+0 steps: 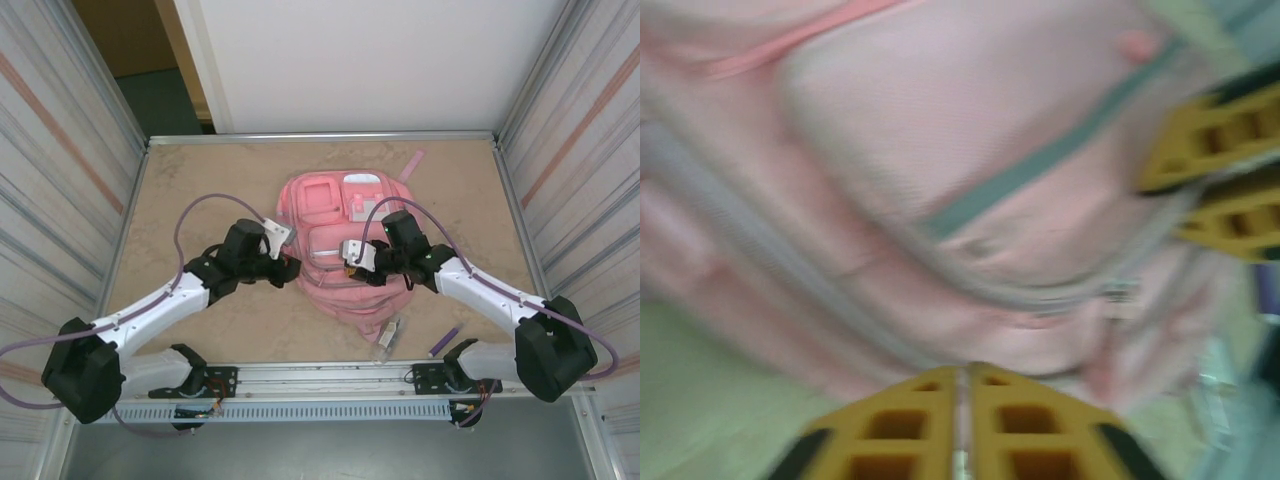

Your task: Pack the student bag

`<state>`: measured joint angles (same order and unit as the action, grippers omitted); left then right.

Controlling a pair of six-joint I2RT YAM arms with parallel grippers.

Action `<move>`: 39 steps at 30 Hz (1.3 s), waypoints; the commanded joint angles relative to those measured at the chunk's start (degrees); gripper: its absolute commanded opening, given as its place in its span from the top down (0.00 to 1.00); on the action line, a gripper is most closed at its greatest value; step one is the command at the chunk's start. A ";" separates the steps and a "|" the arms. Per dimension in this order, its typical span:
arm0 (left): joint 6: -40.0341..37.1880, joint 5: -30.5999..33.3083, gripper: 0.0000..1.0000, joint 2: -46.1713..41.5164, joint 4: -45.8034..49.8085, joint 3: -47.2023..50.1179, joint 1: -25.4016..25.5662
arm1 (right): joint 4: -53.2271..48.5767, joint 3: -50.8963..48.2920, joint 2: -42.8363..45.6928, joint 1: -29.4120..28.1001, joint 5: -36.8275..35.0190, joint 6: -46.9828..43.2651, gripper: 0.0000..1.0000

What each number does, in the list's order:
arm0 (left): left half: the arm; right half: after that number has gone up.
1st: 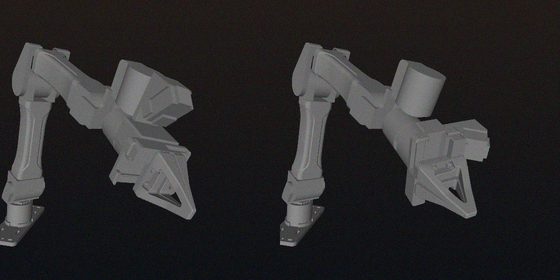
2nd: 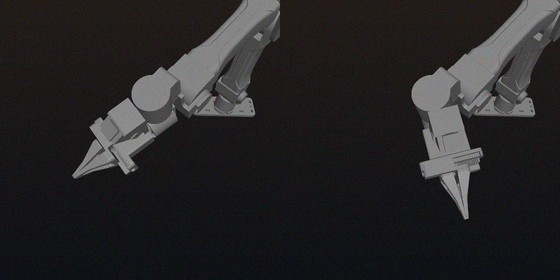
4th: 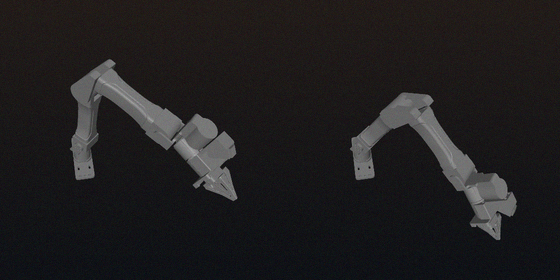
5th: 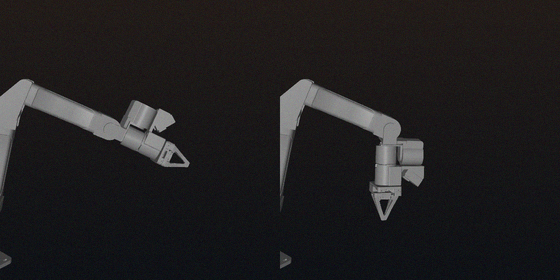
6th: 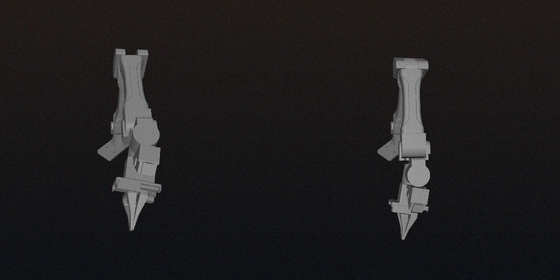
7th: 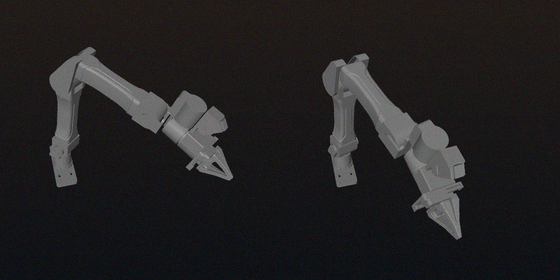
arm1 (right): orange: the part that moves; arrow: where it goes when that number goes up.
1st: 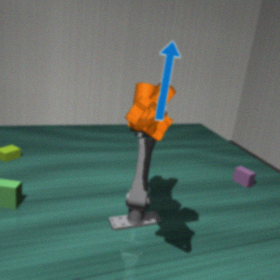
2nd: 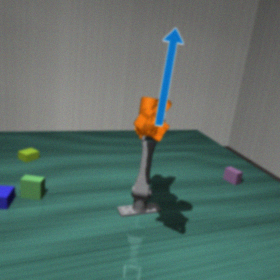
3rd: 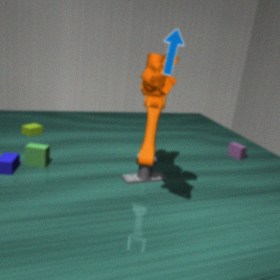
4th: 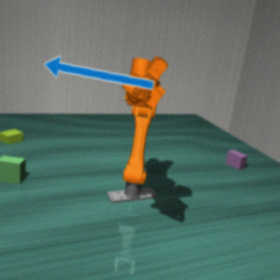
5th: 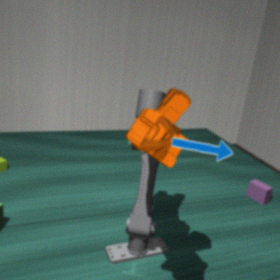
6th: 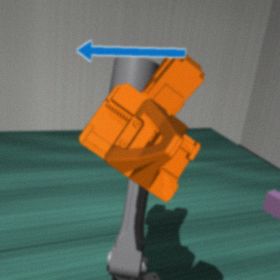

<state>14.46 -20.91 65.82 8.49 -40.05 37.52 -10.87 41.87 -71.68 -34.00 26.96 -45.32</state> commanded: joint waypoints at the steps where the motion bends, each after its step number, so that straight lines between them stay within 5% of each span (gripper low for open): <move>1: -3.50 -10.03 0.48 -2.34 -3.69 -1.48 2.49 | -1.26 0.93 1.76 -0.70 1.15 2.04 0.81; 8: -3.40 -1.25 0.47 3.72 2.53 -5.37 8.23 | -1.25 1.38 1.56 0.40 3.35 2.34 0.81; 13: -4.79 14.32 0.46 6.59 1.98 -6.11 16.53 | -1.16 1.49 0.75 0.62 3.35 2.69 0.81; 19: -0.88 31.47 0.47 10.54 4.37 -7.27 16.84 | -1.76 1.16 1.18 0.11 3.01 2.47 0.82; 22: -1.42 36.71 0.55 11.24 2.72 -6.57 16.71 | -2.04 1.17 1.65 -0.08 3.01 2.32 0.82; 25: -4.51 30.25 0.64 12.63 -0.08 -6.10 16.76 | -2.40 0.99 2.38 -0.28 2.86 1.79 0.82; 30: -6.27 22.71 0.62 14.03 -1.75 -6.02 16.71 | -2.44 0.98 2.95 -0.28 2.93 1.76 0.82; 39: -16.48 10.23 0.74 12.95 -5.49 -4.66 16.76 | -2.20 0.85 3.68 -0.04 4.19 0.77 0.82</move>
<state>4.01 -4.38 79.72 6.90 -45.32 54.33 -12.12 41.87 -69.69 -33.78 28.88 -44.05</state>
